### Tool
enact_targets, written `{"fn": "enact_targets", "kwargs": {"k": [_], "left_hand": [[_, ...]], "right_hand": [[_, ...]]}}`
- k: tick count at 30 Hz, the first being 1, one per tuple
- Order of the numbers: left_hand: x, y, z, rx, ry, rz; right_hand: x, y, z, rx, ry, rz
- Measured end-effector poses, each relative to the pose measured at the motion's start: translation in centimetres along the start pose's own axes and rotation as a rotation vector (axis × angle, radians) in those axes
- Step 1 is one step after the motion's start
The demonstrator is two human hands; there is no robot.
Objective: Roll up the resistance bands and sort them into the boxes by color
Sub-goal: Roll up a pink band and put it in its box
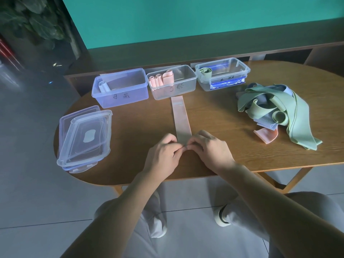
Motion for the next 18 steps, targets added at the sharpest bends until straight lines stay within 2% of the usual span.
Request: {"fn": "enact_targets", "kwargs": {"k": [6,18], "left_hand": [[0.1,-0.1,-0.2,-0.011,-0.008,-0.027],[0.4,-0.3,0.2,-0.163,0.0,-0.029]], "right_hand": [[-0.5,0.1,0.0,-0.081,-0.097,-0.069],[0.5,0.4,-0.8,-0.019,-0.03,0.031]]}}
Point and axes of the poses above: each hand's wrist, its own x-axis towards the middle knuckle, its own y-axis out of the palm, z = x × y, the point moved 8 cm from there along x, towards the middle knuckle, and after that the axes turned 3 degrees about z, right-handed, at the moved point
